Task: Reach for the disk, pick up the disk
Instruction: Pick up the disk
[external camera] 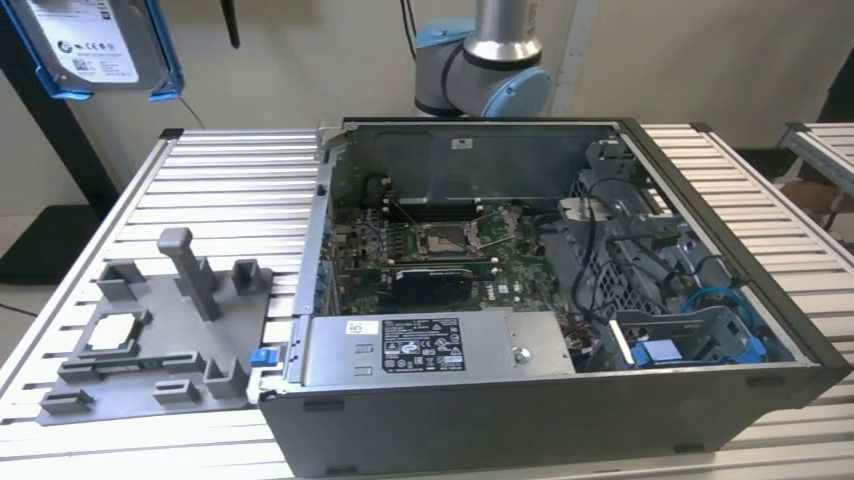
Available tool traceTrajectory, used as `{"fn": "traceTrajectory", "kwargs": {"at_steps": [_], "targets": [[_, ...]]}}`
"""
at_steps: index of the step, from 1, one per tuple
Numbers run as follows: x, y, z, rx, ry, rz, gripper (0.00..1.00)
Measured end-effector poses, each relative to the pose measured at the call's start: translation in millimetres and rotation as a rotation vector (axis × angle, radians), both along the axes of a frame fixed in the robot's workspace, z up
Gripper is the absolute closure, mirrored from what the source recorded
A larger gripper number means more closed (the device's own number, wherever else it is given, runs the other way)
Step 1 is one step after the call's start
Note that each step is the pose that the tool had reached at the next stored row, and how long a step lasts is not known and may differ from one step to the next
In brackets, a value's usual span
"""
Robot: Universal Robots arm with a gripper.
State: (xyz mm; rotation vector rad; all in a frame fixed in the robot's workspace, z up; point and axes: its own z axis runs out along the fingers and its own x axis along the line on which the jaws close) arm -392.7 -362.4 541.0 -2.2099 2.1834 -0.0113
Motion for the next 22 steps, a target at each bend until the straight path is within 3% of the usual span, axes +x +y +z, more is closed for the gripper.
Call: {"fn": "traceTrajectory", "kwargs": {"at_steps": [22], "targets": [[63.1,0.0,0.1,-0.0001,0.0028,0.000,1.00]]}}
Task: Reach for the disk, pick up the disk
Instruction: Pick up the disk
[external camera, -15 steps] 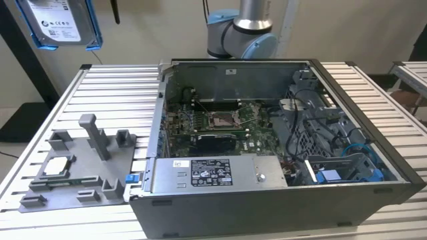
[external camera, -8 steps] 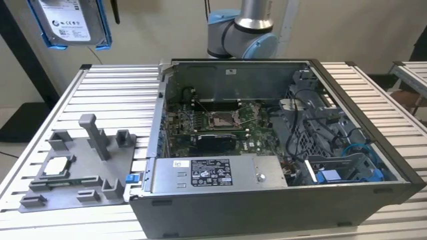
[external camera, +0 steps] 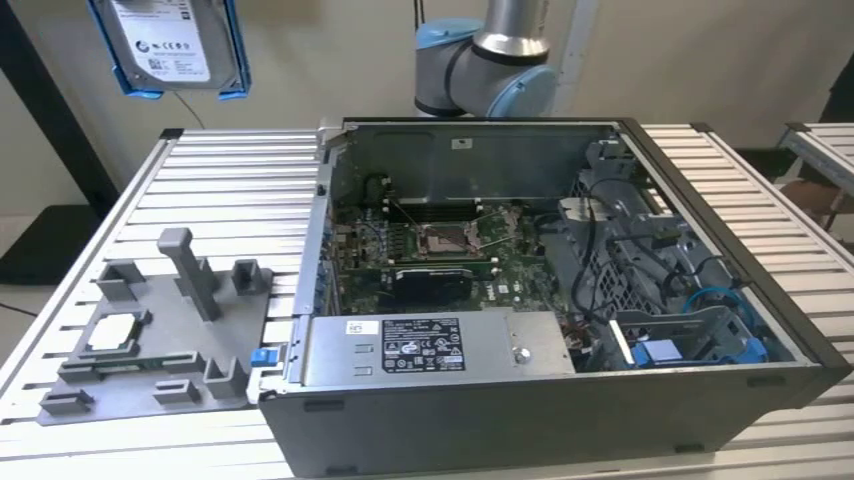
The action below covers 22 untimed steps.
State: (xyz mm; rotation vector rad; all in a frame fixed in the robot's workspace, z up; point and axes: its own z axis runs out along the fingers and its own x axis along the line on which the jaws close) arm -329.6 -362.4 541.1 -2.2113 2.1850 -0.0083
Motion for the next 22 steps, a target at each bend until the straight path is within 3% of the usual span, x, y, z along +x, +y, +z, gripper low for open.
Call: {"fn": "traceTrajectory", "kwargs": {"at_steps": [22], "targets": [[68.6,0.0,0.0,0.0000,0.0042,0.000,1.00]]}}
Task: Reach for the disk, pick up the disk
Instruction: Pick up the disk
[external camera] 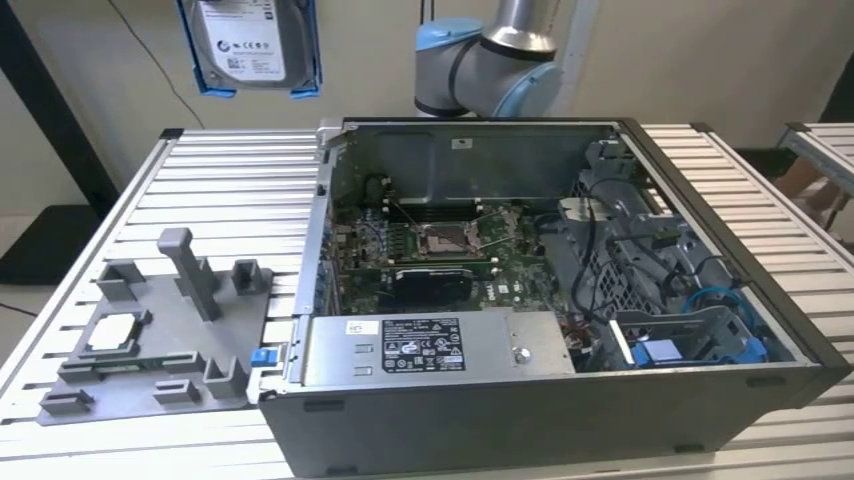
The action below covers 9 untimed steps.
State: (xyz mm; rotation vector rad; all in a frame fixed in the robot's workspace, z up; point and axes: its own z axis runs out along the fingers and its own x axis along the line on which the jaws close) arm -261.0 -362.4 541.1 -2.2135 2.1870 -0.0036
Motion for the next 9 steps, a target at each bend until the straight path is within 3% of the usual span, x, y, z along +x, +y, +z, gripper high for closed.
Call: {"fn": "traceTrajectory", "kwargs": {"at_steps": [9], "targets": [[28.7,0.0,0.0,0.0000,0.0021,0.000,1.00]]}}
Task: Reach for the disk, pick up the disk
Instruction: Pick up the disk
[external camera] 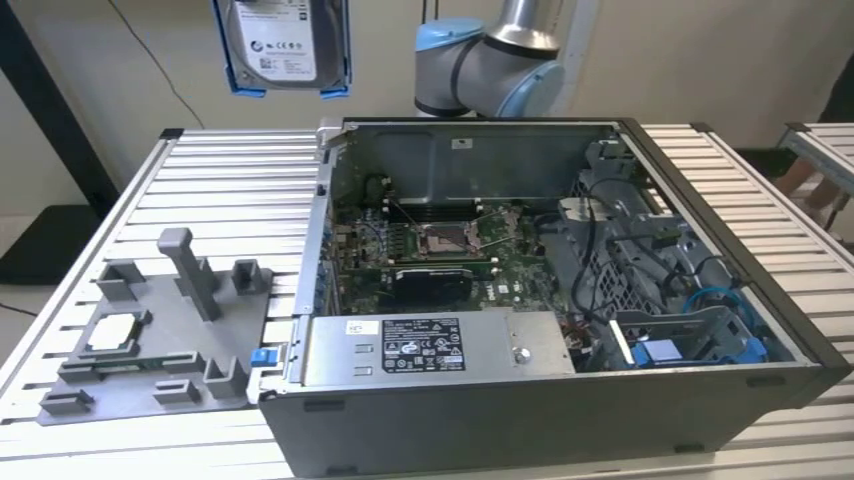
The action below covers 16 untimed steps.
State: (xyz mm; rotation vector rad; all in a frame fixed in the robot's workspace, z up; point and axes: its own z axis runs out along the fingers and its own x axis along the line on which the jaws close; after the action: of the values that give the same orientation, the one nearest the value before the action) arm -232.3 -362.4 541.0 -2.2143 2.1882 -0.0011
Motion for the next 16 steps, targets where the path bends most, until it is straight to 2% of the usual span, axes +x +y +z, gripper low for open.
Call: {"fn": "traceTrajectory", "kwargs": {"at_steps": [16], "targets": [[43.3,0.0,0.0,-0.0001,0.0028,0.000,1.00]]}}
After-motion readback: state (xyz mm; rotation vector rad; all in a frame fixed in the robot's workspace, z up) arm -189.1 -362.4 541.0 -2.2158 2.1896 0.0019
